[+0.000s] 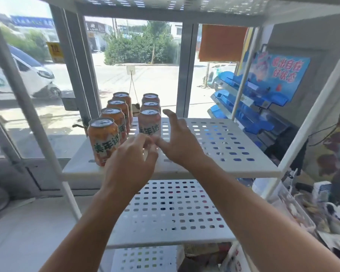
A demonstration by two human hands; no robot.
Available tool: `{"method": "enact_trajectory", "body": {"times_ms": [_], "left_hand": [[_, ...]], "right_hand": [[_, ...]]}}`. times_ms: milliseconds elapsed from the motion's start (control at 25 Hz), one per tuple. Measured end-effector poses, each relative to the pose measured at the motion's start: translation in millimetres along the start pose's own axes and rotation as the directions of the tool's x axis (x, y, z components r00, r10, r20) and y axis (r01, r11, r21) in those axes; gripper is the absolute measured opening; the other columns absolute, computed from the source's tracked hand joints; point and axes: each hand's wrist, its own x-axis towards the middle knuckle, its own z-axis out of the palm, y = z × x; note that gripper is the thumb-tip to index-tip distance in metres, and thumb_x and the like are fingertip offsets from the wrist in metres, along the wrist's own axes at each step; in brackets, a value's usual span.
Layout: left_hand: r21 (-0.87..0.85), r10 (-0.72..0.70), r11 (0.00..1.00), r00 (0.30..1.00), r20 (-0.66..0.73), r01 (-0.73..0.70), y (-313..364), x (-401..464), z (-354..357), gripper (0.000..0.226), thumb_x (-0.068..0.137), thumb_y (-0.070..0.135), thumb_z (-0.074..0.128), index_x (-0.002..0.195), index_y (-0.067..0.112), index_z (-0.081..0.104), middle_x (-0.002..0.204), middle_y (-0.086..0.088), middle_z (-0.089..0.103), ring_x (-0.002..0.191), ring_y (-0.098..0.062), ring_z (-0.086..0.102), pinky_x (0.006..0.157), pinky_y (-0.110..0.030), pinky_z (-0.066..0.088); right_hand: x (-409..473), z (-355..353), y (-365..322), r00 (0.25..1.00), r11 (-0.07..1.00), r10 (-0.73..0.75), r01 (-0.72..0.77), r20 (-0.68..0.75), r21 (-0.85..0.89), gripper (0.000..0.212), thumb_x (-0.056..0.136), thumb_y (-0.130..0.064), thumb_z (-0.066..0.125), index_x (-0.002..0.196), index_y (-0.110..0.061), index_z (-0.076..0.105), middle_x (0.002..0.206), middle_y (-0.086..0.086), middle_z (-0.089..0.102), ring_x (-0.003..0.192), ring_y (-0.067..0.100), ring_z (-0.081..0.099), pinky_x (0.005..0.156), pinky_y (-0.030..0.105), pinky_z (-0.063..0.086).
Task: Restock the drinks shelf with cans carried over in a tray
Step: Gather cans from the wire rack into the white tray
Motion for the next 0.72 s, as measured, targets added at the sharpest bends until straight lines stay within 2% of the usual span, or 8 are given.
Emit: {"method": "enact_trajectory", "body": {"times_ms": [240,400,520,720], "left_hand": [[-0.017,0.016,1.0,0.999,0.039,-0.015,-19.2,11.4,13.8,0.018,0.094,0.038,0.052,0.102,0.024,0.059,0.097,0.008,0.062,0.081,-0.011,0.058,0.059,-0.026,0.041],[-0.041,0.021,0.999,0.998,0.061,-0.018,-26.3,19.2,18.9,0.016,0.094,0.038,0.051,0.099,0.024,0.059,0.097,0.01,0.062,0.08,-0.01,0.058,0.061,-0.029,0.046],[-0.047,0.022,0.999,0.998,0.066,-0.019,-29.3,21.6,20.5,0.017,0.094,0.038,0.051,0.099,0.024,0.059,0.097,0.009,0.062,0.081,-0.011,0.058,0.064,-0.032,0.05],[-0.038,0.04,0.999,0.998,0.056,-0.038,-27.7,20.9,22.2,0.017,0.094,0.037,0.05,0.098,0.022,0.059,0.096,0.008,0.062,0.081,-0.012,0.059,0.064,-0.033,0.051]], "right_hand": [[38.6,29.2,1.4,0.998,0.995,0.047,-0.045,0.027,-0.092,0.068,0.089,-0.047,0.06,0.145,-0.037,0.023,0.133,0.011,0.038,0.113,0.037,0.054,0.088,0.045,0.05],[45.0,38.9,1.1,0.999,0.999,0.024,-0.025,-0.042,-0.041,0.06,0.087,-0.048,0.064,0.134,-0.034,0.031,0.121,0.01,0.05,0.1,0.031,0.059,0.082,0.043,0.053],[46.8,42.1,1.8,0.998,1.0,-0.008,0.008,-0.057,0.002,0.063,0.083,-0.046,0.071,0.129,-0.032,0.031,0.114,0.009,0.061,0.095,0.026,0.063,0.081,0.041,0.055],[46.7,40.0,3.6,0.998,0.997,0.007,-0.002,-0.063,0.081,0.064,0.079,-0.041,0.076,0.126,-0.035,0.032,0.11,0.003,0.066,0.09,0.019,0.066,0.079,0.037,0.056]]}}
